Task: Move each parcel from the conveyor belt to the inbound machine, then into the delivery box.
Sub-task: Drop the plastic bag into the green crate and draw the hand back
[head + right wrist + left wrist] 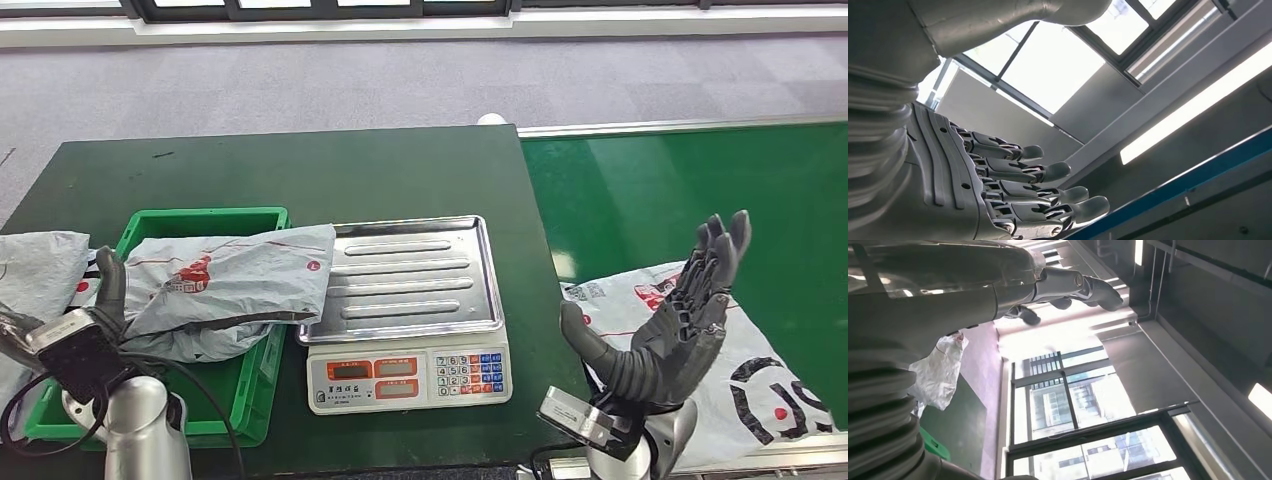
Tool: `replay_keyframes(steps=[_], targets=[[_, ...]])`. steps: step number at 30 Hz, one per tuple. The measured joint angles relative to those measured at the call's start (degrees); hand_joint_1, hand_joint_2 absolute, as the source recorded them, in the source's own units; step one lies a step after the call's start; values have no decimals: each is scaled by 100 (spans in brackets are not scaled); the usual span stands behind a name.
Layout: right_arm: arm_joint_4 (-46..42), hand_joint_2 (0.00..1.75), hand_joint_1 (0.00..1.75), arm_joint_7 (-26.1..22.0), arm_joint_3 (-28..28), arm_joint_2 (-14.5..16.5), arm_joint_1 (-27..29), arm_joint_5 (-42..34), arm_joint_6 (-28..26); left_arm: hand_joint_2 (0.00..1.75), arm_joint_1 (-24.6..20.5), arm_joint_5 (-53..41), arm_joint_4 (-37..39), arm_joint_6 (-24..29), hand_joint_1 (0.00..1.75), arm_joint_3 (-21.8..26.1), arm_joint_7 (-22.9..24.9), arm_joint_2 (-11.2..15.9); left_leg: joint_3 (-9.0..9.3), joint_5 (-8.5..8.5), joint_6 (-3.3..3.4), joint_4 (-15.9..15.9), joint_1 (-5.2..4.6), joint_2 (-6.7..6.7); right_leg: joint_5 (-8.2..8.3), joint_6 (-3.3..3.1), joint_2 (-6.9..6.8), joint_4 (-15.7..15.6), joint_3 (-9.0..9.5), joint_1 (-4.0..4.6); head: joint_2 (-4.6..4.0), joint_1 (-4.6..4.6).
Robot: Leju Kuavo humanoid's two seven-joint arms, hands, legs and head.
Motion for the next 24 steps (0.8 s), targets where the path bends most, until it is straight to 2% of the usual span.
replay_keyframes(steps=[10, 16, 18, 20, 22, 24], targets=[[78, 175, 0, 149, -111, 1, 1, 179, -1, 175, 26, 204, -244, 0, 0, 2, -1, 0, 0, 0, 0, 0, 0, 0, 0, 0, 0, 0, 0, 0, 0, 0], [150, 175, 0, 1086, -316, 1, 5, 984, -1, 175, 113, 792, -660, -1, 0, -190, -2, 0, 0, -1, 1, 0, 0, -6, -1, 0, -5, 0, 1, 0, 0, 0], [363, 175, 0, 1435, -518, 2, -17, 1400, 0, 175, 230, 1298, -724, -113, 0, -524, -3, 22, 1, -2, 3, 0, -1, -9, -3, 2, -8, -1, 1, -1, 0, -1], [696, 175, 0, 1835, -861, 4, -77, 1967, 3, 175, 417, 1945, -757, -518, 0, -1046, -2, 69, -2, -4, 6, 1, -3, -18, -5, 6, -16, -1, 1, -2, 0, -2], [1007, 175, 0, 2030, -1286, 5, -179, 2360, 5, 175, 577, 2324, -774, -1241, 0, -1425, 1, 99, -7, -4, 8, 3, -5, -24, -3, 9, -21, -2, 1, -4, 0, -2], [1321, 175, 0, 2055, -1797, 5, -322, 2564, 3, 175, 679, 2491, -825, -2092, 0, -1610, 0, 104, -9, -4, 9, 7, -7, -24, -1, 12, -20, -2, 1, -5, 0, -1]])
